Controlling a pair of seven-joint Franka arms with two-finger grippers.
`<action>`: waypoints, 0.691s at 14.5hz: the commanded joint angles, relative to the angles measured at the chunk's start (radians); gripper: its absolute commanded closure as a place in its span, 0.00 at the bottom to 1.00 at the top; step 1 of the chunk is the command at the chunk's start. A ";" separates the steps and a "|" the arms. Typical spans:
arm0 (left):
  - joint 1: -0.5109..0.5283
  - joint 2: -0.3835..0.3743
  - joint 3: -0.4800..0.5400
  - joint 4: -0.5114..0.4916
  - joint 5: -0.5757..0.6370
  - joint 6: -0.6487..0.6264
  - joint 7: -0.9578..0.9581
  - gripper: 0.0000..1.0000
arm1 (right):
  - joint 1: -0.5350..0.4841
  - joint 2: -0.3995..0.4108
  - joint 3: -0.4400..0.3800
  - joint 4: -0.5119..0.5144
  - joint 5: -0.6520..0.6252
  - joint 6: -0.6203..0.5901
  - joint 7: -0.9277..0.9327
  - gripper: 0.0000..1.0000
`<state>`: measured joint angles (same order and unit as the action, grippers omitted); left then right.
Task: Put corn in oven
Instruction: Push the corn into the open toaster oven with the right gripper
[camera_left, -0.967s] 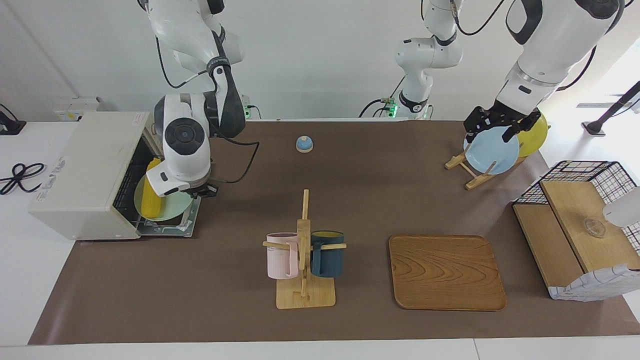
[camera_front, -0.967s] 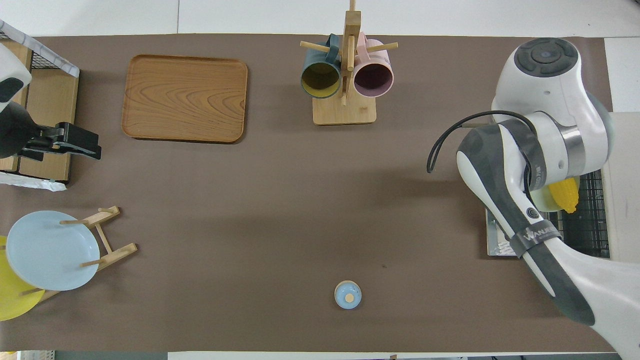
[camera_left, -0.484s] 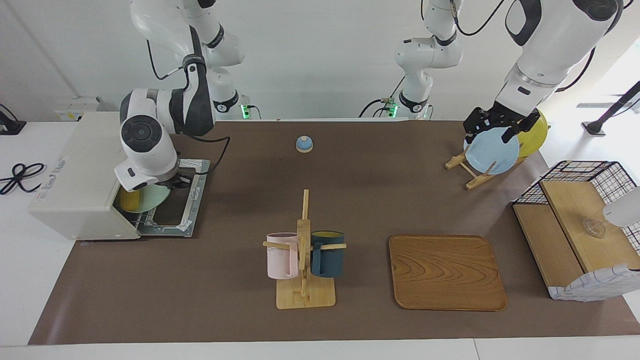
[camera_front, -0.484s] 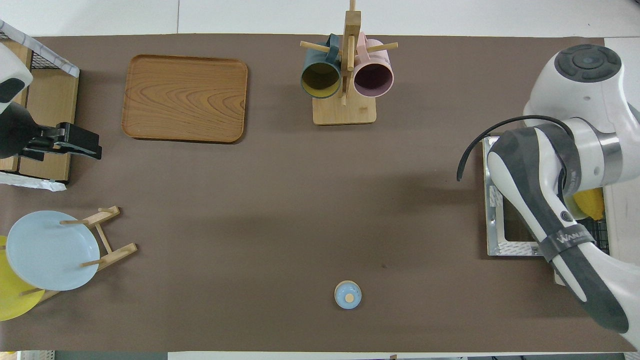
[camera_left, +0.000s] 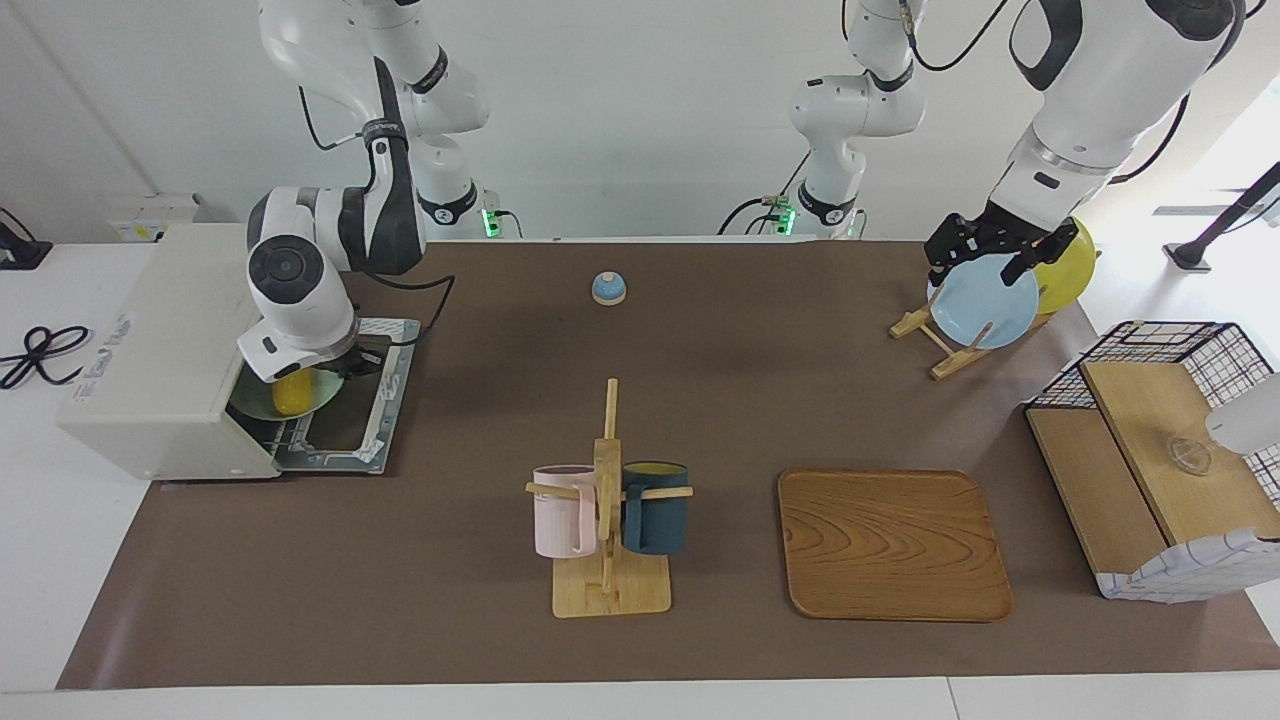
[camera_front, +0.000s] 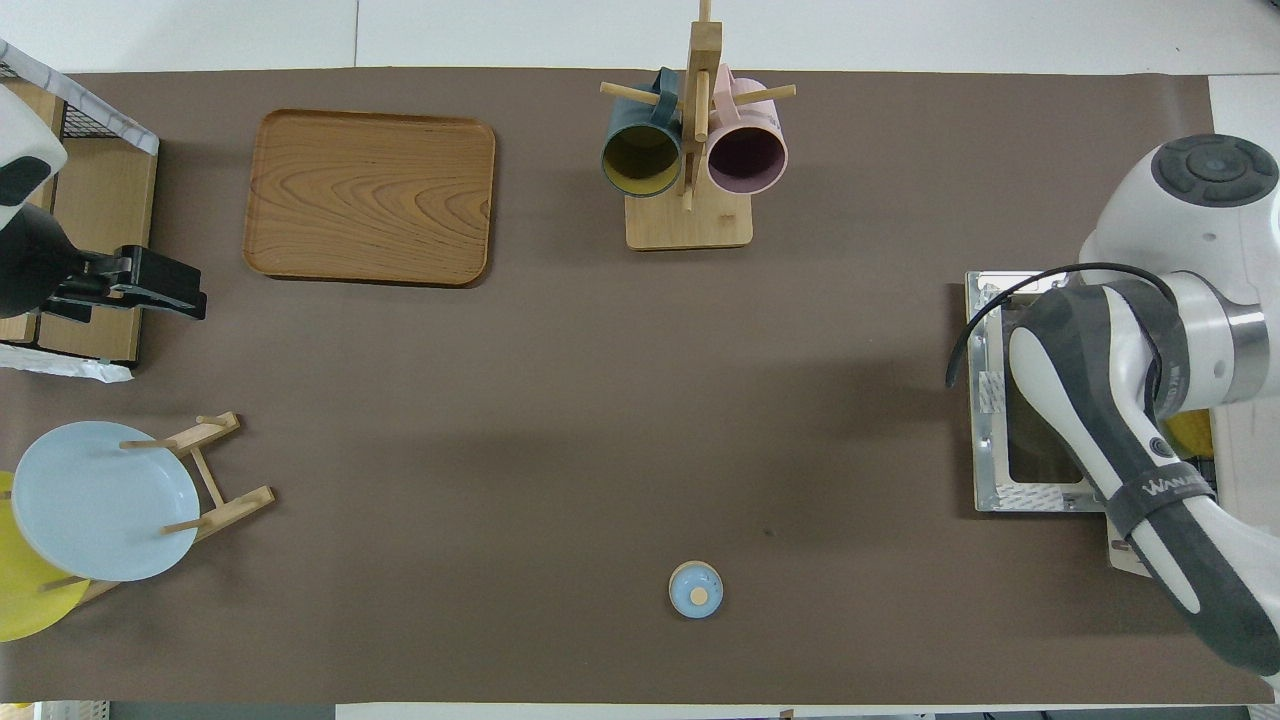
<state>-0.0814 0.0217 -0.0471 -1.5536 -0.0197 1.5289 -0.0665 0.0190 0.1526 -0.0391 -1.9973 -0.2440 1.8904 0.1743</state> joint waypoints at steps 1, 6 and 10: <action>0.009 -0.020 -0.004 -0.014 -0.014 -0.003 0.008 0.00 | -0.040 -0.024 0.015 -0.043 -0.017 0.053 -0.062 1.00; 0.009 -0.020 -0.004 -0.016 -0.014 0.002 0.008 0.00 | -0.082 -0.024 0.015 -0.043 -0.017 0.050 -0.122 1.00; 0.009 -0.022 -0.004 -0.019 -0.014 0.004 -0.001 0.00 | -0.080 -0.022 0.016 -0.041 -0.005 0.052 -0.111 0.64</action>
<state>-0.0814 0.0217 -0.0471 -1.5536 -0.0200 1.5289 -0.0667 -0.0325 0.1393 -0.0317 -2.0153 -0.2401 1.9088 0.0889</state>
